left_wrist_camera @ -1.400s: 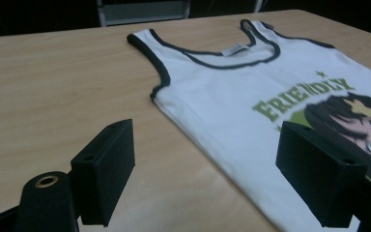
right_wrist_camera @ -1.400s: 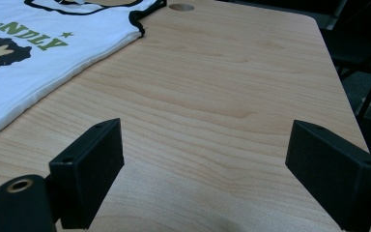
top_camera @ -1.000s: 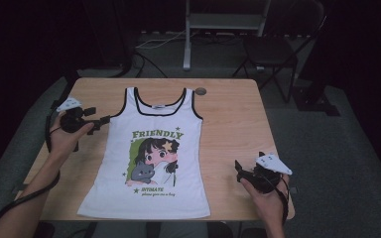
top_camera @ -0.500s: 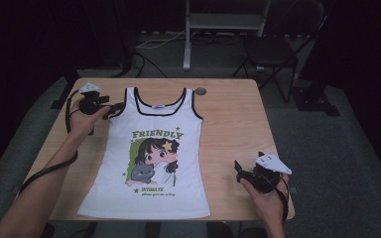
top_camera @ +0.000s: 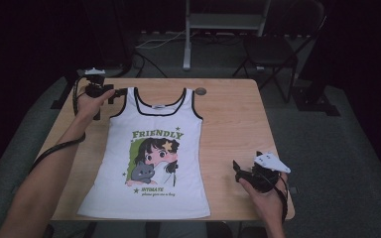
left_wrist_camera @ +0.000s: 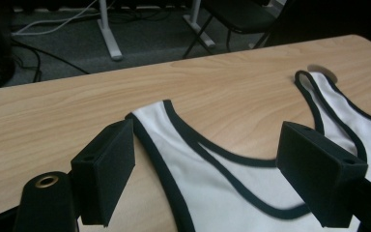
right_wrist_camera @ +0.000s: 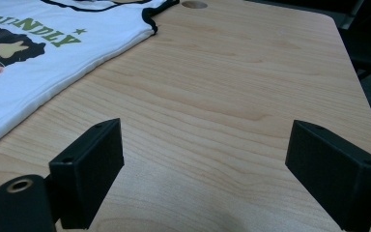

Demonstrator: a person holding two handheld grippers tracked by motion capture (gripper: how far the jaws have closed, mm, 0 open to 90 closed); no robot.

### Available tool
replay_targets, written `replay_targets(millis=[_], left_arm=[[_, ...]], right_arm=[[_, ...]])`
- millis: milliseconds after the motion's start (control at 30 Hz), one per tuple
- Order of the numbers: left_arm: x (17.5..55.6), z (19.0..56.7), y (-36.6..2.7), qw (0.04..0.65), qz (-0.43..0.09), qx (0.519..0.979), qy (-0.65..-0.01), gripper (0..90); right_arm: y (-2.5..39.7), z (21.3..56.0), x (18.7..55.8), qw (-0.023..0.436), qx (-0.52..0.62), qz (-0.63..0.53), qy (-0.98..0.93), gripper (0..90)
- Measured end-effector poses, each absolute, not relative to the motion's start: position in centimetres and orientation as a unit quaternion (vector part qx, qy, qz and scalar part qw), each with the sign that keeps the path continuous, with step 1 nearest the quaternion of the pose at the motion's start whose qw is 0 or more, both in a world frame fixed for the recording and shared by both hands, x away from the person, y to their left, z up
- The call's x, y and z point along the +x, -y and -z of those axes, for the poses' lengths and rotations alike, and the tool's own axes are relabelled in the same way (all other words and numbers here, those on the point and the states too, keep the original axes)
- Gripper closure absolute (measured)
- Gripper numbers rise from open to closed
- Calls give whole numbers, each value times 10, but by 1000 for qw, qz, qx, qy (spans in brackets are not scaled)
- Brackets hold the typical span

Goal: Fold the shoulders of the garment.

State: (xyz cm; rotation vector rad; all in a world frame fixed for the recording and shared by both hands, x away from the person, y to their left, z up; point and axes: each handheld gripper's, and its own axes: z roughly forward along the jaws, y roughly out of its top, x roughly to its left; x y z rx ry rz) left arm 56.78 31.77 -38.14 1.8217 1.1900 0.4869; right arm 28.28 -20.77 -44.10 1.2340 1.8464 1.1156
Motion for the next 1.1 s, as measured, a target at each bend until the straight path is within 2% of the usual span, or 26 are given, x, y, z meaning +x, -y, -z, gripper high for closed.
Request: replay_targets(millis=[533,567,600,767,867,1000,1100], left_arm=[[615,402,-306,394,-183,727,-532,213],[616,405,-307,392,-180,728,-533,230],[617,408,-307,387,-181,732,-531,298],[622,420,-309,377,-182,729,-541,316],[625,422,-310,381,-181,726,-542,367],[626,425,-312,386,-183,723,-543,493],[627,427,-313,388,-182,719,-546,540]], right_arm=[[206,441,287,317,462,-428,-709,127],[206,441,286,317,462,-429,-709,128],[206,441,286,317,462,-430,-708,128],[206,441,286,316,462,-430,-709,128],[206,441,286,317,462,-429,-709,127],[206,441,286,318,460,-427,-711,127],[205,441,286,318,460,-426,-711,128]])
